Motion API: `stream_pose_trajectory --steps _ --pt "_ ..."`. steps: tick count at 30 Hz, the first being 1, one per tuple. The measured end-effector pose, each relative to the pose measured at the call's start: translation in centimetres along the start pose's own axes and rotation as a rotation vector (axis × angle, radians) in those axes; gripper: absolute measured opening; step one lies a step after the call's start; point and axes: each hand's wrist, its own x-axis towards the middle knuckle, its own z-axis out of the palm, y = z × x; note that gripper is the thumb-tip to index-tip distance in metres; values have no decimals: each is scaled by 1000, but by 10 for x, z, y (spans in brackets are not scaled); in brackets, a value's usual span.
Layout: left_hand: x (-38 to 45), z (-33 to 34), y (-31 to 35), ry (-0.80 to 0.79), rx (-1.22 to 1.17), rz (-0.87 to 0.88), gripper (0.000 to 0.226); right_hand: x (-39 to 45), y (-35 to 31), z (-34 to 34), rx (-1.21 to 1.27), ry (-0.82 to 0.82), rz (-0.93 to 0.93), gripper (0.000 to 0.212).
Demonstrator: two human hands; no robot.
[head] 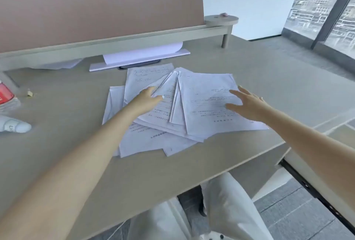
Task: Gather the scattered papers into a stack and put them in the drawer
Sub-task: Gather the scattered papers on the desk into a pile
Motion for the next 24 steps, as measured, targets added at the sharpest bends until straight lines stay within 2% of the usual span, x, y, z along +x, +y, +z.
stream_pose_trajectory --steps 5,10,13,15,22,23,24 --pt "53 -2 -13 64 91 -116 48 32 27 1 154 -67 56 73" --pt "86 -1 -28 16 143 -162 49 64 11 18 10 -48 -47 66" --pt "95 -6 -28 19 -27 -144 18 73 -7 27 -54 -3 -89 65" --pt "92 -11 -24 9 -125 -143 8 75 -15 30 -55 21 -69 65" --pt "63 -3 3 -89 -211 -197 10 62 -45 38 19 11 -41 67" --pt "59 1 8 -97 -204 -177 14 58 -51 41 31 14 -46 66" --pt "55 5 11 -94 -197 -143 27 54 -56 43 41 18 -44 64"
